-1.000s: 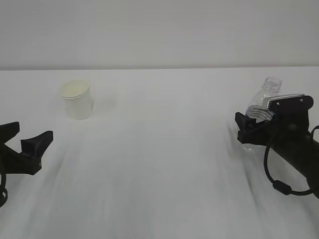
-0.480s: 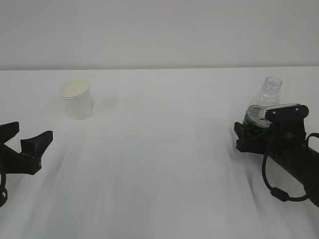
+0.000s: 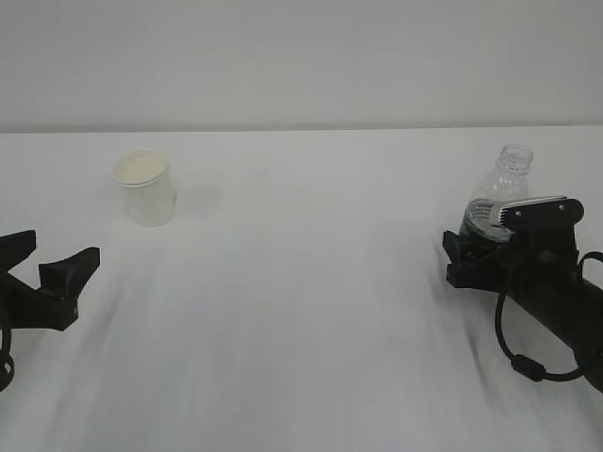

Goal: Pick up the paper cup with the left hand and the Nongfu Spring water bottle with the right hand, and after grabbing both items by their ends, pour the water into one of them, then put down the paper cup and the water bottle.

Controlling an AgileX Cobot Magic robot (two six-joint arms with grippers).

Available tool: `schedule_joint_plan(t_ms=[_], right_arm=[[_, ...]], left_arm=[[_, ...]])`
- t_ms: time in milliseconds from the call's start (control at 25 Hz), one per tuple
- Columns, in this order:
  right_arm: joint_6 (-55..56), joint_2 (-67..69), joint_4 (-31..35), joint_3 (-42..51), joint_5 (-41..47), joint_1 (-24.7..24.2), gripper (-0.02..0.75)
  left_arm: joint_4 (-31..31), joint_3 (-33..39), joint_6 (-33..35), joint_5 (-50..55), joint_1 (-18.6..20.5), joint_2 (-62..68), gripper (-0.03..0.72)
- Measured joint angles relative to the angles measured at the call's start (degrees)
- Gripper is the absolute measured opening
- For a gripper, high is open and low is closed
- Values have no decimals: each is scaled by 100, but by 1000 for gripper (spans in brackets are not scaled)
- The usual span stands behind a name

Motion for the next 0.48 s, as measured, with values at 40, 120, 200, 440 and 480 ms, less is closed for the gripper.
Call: schedule_joint_plan(t_ms=[40, 120, 200, 440, 480], right_arm=[[0, 0, 10, 0, 0, 0, 586], [0, 0, 10, 0, 0, 0, 571], [0, 0, 10, 0, 0, 0, 531], [0, 0, -32, 0, 0, 0, 475], [0, 0, -59, 0, 0, 0, 473]], left_arm=[[0, 0, 0, 0, 0, 0, 587], [0, 0, 0, 0, 0, 0, 587], [0, 0, 0, 0, 0, 0, 587], [0, 0, 0, 0, 0, 0, 587], [0, 0, 0, 0, 0, 0, 587]])
